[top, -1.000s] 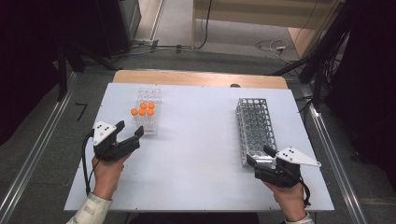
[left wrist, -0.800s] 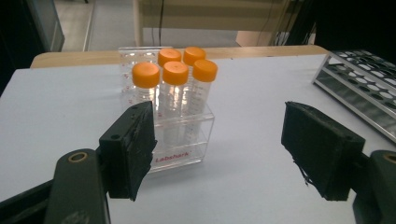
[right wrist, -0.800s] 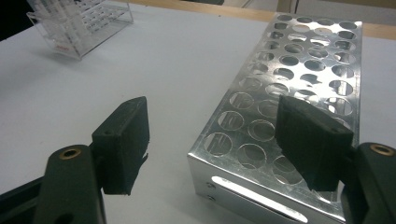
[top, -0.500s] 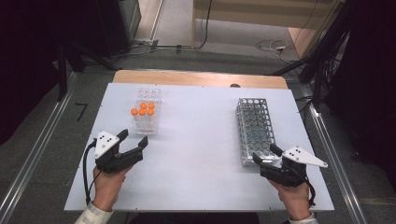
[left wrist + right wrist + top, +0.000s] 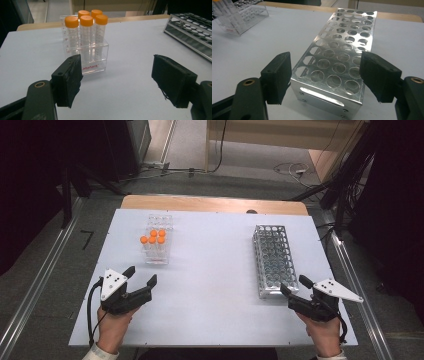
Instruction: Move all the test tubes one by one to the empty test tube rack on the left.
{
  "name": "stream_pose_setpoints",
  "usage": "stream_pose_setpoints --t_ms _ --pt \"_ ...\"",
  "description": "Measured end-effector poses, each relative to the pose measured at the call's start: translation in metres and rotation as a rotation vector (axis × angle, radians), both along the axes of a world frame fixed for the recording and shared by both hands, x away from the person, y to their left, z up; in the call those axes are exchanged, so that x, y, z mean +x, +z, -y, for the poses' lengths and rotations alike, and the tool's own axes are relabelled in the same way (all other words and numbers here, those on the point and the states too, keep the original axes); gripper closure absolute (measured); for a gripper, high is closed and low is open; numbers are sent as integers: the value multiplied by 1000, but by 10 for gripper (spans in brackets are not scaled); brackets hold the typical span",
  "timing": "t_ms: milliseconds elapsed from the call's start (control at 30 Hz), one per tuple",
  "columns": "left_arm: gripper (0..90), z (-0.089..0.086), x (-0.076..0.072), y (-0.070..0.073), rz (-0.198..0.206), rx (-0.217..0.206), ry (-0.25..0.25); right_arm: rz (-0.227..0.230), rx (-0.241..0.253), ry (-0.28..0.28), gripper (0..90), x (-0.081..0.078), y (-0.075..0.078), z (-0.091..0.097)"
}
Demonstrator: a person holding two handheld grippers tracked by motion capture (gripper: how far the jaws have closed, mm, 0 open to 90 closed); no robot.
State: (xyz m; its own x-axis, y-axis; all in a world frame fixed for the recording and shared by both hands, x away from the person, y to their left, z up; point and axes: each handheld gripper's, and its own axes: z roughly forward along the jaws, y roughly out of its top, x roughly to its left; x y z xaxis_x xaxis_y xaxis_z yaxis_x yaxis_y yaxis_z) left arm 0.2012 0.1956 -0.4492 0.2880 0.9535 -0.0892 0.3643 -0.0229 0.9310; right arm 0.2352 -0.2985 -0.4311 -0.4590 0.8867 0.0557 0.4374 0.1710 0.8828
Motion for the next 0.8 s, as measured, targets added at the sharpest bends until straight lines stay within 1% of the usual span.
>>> stream_pose_setpoints --t_ms 233,800 --pt "228 -4 -4 -3 -6 4 6 -4 5 -13 241 -1 -1 7" --pt "224 -28 -11 -8 -14 1 70 -6 8 -57 241 -3 -3 22"
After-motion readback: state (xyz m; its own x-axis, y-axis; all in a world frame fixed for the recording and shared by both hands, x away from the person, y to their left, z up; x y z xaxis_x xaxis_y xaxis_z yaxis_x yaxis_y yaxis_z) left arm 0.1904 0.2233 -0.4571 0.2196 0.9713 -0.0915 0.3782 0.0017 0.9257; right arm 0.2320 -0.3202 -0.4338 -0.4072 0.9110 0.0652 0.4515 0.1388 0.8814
